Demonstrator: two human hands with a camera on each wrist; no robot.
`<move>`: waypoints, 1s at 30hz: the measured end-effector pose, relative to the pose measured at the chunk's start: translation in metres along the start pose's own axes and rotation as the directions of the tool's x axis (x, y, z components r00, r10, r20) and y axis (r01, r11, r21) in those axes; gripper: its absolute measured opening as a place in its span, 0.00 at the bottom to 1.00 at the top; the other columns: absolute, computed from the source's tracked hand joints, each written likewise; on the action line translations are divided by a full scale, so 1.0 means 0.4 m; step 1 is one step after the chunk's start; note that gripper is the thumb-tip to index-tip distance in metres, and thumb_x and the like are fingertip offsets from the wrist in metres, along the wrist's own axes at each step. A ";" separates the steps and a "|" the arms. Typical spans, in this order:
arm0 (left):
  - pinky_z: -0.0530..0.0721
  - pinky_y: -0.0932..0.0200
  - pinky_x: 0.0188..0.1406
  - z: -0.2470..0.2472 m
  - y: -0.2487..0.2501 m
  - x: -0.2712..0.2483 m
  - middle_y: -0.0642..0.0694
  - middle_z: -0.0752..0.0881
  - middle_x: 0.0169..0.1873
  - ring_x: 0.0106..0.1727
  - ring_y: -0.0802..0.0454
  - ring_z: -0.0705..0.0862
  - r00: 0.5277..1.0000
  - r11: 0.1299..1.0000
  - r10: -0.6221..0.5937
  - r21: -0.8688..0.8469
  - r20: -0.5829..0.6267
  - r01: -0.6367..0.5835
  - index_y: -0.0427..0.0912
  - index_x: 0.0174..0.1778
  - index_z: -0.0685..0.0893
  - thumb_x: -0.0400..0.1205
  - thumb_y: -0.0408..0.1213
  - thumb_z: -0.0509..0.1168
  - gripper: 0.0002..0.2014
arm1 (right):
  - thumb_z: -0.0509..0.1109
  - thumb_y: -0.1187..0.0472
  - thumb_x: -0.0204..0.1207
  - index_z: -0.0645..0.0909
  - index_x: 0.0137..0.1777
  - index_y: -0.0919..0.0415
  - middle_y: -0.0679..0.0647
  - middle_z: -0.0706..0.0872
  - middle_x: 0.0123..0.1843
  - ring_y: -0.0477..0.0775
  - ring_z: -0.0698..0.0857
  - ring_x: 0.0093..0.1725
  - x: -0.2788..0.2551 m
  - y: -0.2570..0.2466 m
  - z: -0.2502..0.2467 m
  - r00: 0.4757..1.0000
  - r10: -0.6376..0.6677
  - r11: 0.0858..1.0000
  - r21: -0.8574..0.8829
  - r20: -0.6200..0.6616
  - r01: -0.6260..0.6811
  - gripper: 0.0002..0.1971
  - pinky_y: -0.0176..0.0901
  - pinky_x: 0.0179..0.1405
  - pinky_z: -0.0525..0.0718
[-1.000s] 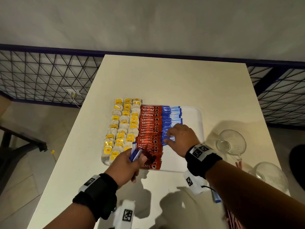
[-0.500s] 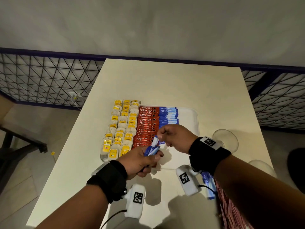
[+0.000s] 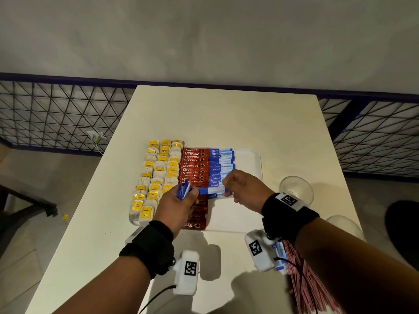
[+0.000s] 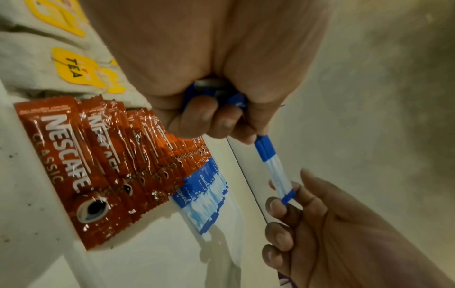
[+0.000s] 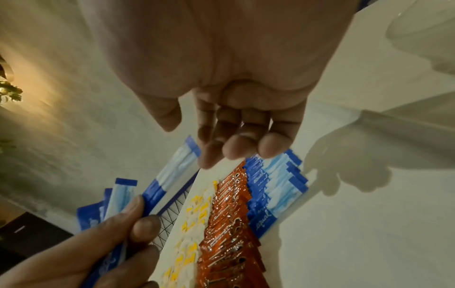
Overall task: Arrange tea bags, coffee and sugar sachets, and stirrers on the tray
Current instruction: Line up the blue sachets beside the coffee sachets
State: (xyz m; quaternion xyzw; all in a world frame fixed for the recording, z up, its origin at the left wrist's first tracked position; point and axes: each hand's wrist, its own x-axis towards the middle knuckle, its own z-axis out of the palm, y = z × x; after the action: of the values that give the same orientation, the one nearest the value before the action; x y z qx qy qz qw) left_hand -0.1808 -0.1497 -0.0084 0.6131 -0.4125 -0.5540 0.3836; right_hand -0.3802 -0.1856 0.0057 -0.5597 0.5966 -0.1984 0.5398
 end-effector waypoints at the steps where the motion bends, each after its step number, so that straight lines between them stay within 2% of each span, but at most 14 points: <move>1: 0.73 0.64 0.27 0.000 0.003 -0.001 0.57 0.82 0.25 0.22 0.63 0.76 1.000 0.999 0.031 0.042 -0.004 -0.030 0.47 0.42 0.82 0.83 0.37 0.67 0.05 | 0.61 0.47 0.83 0.79 0.50 0.55 0.49 0.88 0.38 0.51 0.78 0.31 -0.002 -0.002 -0.004 1.000 0.030 0.999 0.028 -0.005 -0.029 0.12 0.40 0.35 0.75; 3: 0.73 0.63 0.30 0.000 0.008 -0.003 0.61 0.82 0.22 0.23 0.66 0.77 0.998 0.996 0.070 0.056 0.005 -0.071 0.47 0.46 0.84 0.82 0.34 0.68 0.03 | 0.61 0.44 0.83 0.81 0.52 0.54 0.50 0.88 0.36 0.51 0.79 0.30 -0.005 -0.005 -0.007 0.995 0.085 0.994 0.068 0.048 -0.088 0.15 0.40 0.34 0.75; 6: 0.72 0.63 0.30 0.001 0.015 -0.001 0.62 0.81 0.21 0.22 0.66 0.77 0.997 0.995 0.076 0.055 0.034 -0.078 0.44 0.52 0.86 0.81 0.30 0.69 0.07 | 0.67 0.55 0.81 0.83 0.42 0.57 0.46 0.86 0.30 0.47 0.78 0.28 -0.015 -0.008 -0.011 0.990 0.058 0.998 0.015 0.131 -0.061 0.09 0.32 0.28 0.77; 8: 0.71 0.64 0.27 0.001 0.016 0.000 0.59 0.79 0.19 0.21 0.63 0.73 0.997 0.998 0.053 0.029 0.050 -0.055 0.44 0.54 0.86 0.81 0.30 0.68 0.08 | 0.70 0.60 0.80 0.81 0.39 0.57 0.44 0.81 0.24 0.45 0.76 0.27 -0.018 -0.007 -0.013 0.995 0.025 0.999 0.020 0.095 -0.027 0.08 0.27 0.24 0.74; 9: 0.70 0.64 0.25 0.000 0.014 0.000 0.58 0.77 0.19 0.22 0.59 0.70 0.998 0.999 0.034 -0.013 0.055 -0.033 0.45 0.54 0.86 0.82 0.31 0.67 0.08 | 0.70 0.60 0.80 0.81 0.40 0.58 0.44 0.80 0.24 0.45 0.76 0.27 -0.016 -0.004 -0.014 0.998 0.007 1.000 0.017 0.056 -0.008 0.07 0.27 0.23 0.74; 13: 0.67 0.61 0.21 0.002 0.009 0.006 0.54 0.72 0.20 0.24 0.53 0.65 0.999 0.989 -0.028 -0.144 0.044 0.034 0.46 0.53 0.87 0.84 0.32 0.65 0.07 | 0.72 0.59 0.78 0.82 0.41 0.54 0.48 0.81 0.35 0.47 0.77 0.31 -0.010 0.003 -0.012 0.998 -0.058 0.998 0.016 -0.016 0.058 0.05 0.34 0.33 0.78; 17: 0.69 0.61 0.25 0.000 0.003 0.019 0.58 0.77 0.19 0.22 0.55 0.69 1.000 1.000 -0.012 -0.026 0.014 0.013 0.45 0.48 0.87 0.81 0.30 0.69 0.06 | 0.73 0.54 0.77 0.82 0.39 0.44 0.41 0.84 0.41 0.39 0.80 0.39 -0.009 0.002 -0.017 0.994 -0.112 0.980 -0.162 0.018 0.114 0.06 0.36 0.44 0.77; 19: 0.72 0.63 0.29 -0.001 0.001 0.022 0.60 0.80 0.20 0.22 0.63 0.74 1.000 0.998 0.021 0.063 0.017 -0.022 0.45 0.49 0.87 0.81 0.31 0.70 0.05 | 0.74 0.52 0.75 0.83 0.41 0.43 0.39 0.84 0.44 0.42 0.80 0.43 -0.012 -0.004 -0.014 0.989 -0.145 0.952 -0.267 0.031 0.148 0.03 0.37 0.48 0.77; 21: 0.75 0.68 0.31 0.003 0.001 0.023 0.62 0.84 0.25 0.24 0.67 0.79 0.999 0.992 0.051 0.111 0.019 -0.053 0.44 0.51 0.87 0.80 0.31 0.70 0.06 | 0.74 0.53 0.75 0.86 0.46 0.47 0.40 0.82 0.44 0.43 0.79 0.44 -0.005 -0.007 -0.006 0.981 -0.189 0.911 -0.364 0.044 0.192 0.02 0.36 0.47 0.75; 23: 0.78 0.74 0.36 0.004 -0.001 0.024 0.61 0.87 0.35 0.33 0.71 0.83 0.997 0.983 0.080 0.164 0.017 -0.082 0.45 0.52 0.87 0.80 0.31 0.70 0.08 | 0.73 0.53 0.76 0.88 0.49 0.50 0.41 0.82 0.44 0.45 0.79 0.47 0.017 0.003 0.001 0.976 -0.208 0.835 -0.508 0.062 0.210 0.05 0.38 0.49 0.75; 24: 0.78 0.74 0.40 0.000 -0.006 0.026 0.60 0.88 0.39 0.39 0.70 0.85 0.996 0.974 0.091 0.208 0.008 -0.090 0.46 0.53 0.87 0.80 0.32 0.71 0.08 | 0.73 0.52 0.76 0.89 0.49 0.49 0.42 0.83 0.45 0.47 0.81 0.49 0.030 0.010 0.000 0.979 -0.194 0.797 -0.574 0.055 0.190 0.06 0.42 0.51 0.77; 26: 0.79 0.67 0.46 -0.018 -0.017 0.028 0.57 0.88 0.43 0.46 0.61 0.85 0.996 0.953 0.088 0.293 -0.016 -0.080 0.51 0.52 0.87 0.80 0.36 0.72 0.08 | 0.70 0.51 0.77 0.90 0.48 0.46 0.45 0.87 0.50 0.52 0.83 0.53 0.052 0.026 -0.007 0.992 -0.124 0.736 -0.668 0.030 0.112 0.07 0.49 0.55 0.81; 28: 0.78 0.64 0.45 -0.042 -0.027 0.025 0.55 0.88 0.44 0.46 0.57 0.85 0.997 0.939 0.073 0.338 -0.030 -0.059 0.51 0.52 0.86 0.80 0.38 0.72 0.07 | 0.68 0.51 0.78 0.89 0.50 0.45 0.46 0.87 0.55 0.54 0.83 0.56 0.067 0.041 -0.010 0.999 -0.042 0.669 -0.742 0.034 0.054 0.08 0.50 0.58 0.81; 30: 0.77 0.66 0.42 -0.068 -0.040 0.023 0.53 0.88 0.43 0.45 0.56 0.85 0.997 0.930 0.073 0.364 -0.034 -0.056 0.50 0.53 0.86 0.79 0.39 0.72 0.08 | 0.67 0.51 0.78 0.88 0.49 0.44 0.45 0.87 0.55 0.53 0.84 0.55 0.080 0.052 -0.002 0.999 0.005 0.620 -0.784 0.048 0.034 0.08 0.49 0.57 0.82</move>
State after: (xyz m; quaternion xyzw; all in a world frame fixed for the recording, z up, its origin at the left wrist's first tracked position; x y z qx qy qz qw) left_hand -0.1521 -0.1520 -0.0239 0.6724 -0.5185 -0.4408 0.2912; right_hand -0.3837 -0.2082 -0.0251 -0.7481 0.6066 0.0896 0.2537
